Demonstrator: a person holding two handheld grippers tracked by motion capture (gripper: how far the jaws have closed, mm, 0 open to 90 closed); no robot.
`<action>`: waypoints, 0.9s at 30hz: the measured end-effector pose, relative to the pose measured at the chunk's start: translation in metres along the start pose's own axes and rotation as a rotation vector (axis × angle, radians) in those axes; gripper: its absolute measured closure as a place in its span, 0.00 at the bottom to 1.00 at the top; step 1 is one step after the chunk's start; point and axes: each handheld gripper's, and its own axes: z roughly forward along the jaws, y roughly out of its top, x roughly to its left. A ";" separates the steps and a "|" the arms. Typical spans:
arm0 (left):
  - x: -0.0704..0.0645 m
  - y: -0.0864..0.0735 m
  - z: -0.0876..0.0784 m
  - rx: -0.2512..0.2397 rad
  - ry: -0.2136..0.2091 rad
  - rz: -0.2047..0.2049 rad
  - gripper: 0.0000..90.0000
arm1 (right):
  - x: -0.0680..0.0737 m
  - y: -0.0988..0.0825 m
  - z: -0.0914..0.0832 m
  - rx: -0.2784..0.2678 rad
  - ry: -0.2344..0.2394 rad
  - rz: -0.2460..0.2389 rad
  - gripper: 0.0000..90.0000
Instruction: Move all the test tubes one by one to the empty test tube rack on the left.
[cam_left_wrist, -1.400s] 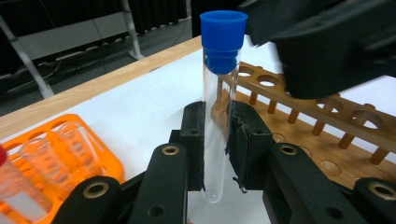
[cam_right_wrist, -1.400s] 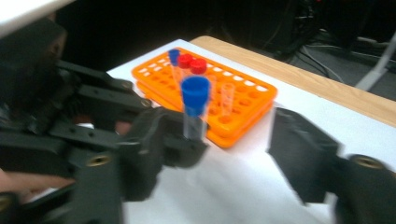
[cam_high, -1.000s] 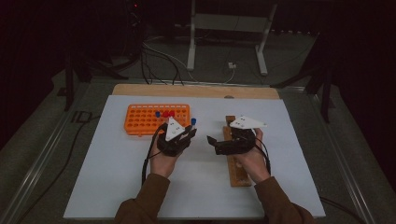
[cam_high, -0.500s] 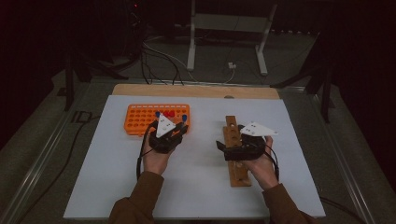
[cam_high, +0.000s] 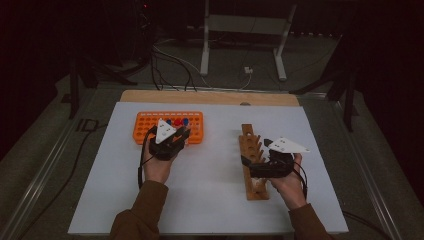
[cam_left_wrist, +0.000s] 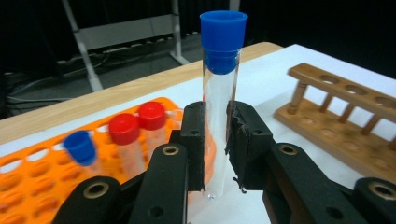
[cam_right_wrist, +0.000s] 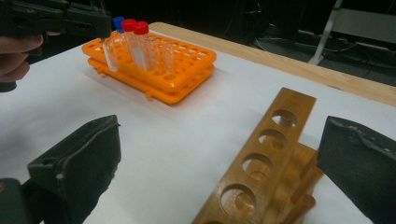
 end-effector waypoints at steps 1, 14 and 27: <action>0.003 0.000 0.000 -0.002 0.007 -0.002 0.85 | -0.001 -0.001 -0.001 0.000 -0.003 0.003 0.00; 0.038 -0.006 -0.003 -0.018 0.112 -0.055 0.85 | -0.009 -0.009 -0.016 0.000 -0.019 0.016 0.00; 0.055 -0.011 -0.008 -0.003 0.173 -0.067 0.85 | -0.009 -0.011 -0.017 0.003 -0.018 0.019 0.00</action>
